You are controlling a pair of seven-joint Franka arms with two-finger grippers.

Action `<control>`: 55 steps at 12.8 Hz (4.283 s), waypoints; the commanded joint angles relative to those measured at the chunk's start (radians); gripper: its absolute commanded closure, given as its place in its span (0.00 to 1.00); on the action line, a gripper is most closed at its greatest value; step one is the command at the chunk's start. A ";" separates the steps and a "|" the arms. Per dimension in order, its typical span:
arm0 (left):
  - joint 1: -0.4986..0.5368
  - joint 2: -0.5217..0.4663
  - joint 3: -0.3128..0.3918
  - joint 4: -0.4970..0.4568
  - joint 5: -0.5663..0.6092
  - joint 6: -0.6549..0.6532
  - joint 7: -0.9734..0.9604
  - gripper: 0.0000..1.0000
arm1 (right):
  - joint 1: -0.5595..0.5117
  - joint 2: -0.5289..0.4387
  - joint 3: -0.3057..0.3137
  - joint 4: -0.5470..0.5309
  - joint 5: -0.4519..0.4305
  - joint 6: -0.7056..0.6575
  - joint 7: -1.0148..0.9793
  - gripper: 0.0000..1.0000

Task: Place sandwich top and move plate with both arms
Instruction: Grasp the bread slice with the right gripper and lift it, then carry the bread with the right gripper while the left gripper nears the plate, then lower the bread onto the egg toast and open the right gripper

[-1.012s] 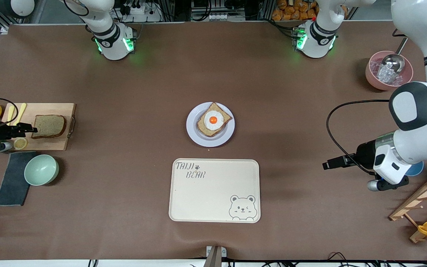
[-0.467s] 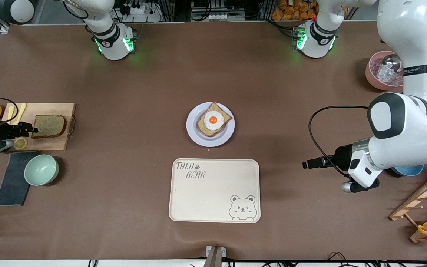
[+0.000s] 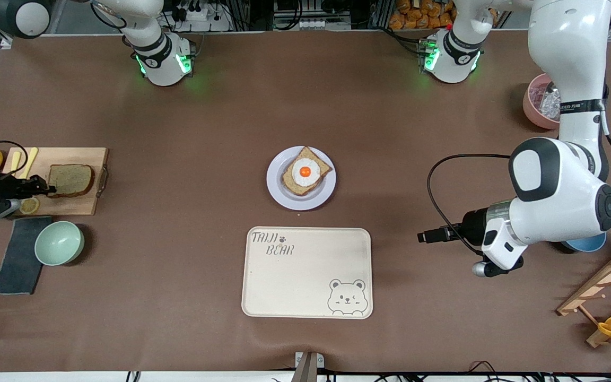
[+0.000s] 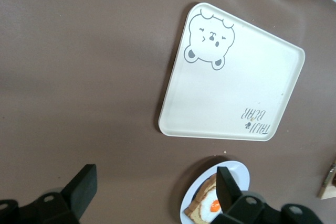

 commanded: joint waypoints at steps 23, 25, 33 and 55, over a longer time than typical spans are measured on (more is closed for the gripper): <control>-0.021 0.089 -0.093 -0.130 -0.045 -0.224 0.369 0.00 | 0.347 -0.150 0.480 0.024 0.164 -0.163 1.075 1.00; -0.003 0.095 -0.093 -0.122 -0.053 -0.218 0.373 0.00 | 0.385 -0.148 0.504 0.006 0.224 -0.138 1.095 1.00; -0.013 0.134 -0.096 -0.139 -0.218 -0.203 0.504 0.00 | 0.630 -0.147 0.506 -0.051 0.439 0.061 1.279 1.00; -0.190 0.226 -0.097 -0.225 -0.462 -0.005 0.590 0.00 | 0.611 -0.198 0.256 -0.053 0.237 -0.108 1.274 0.00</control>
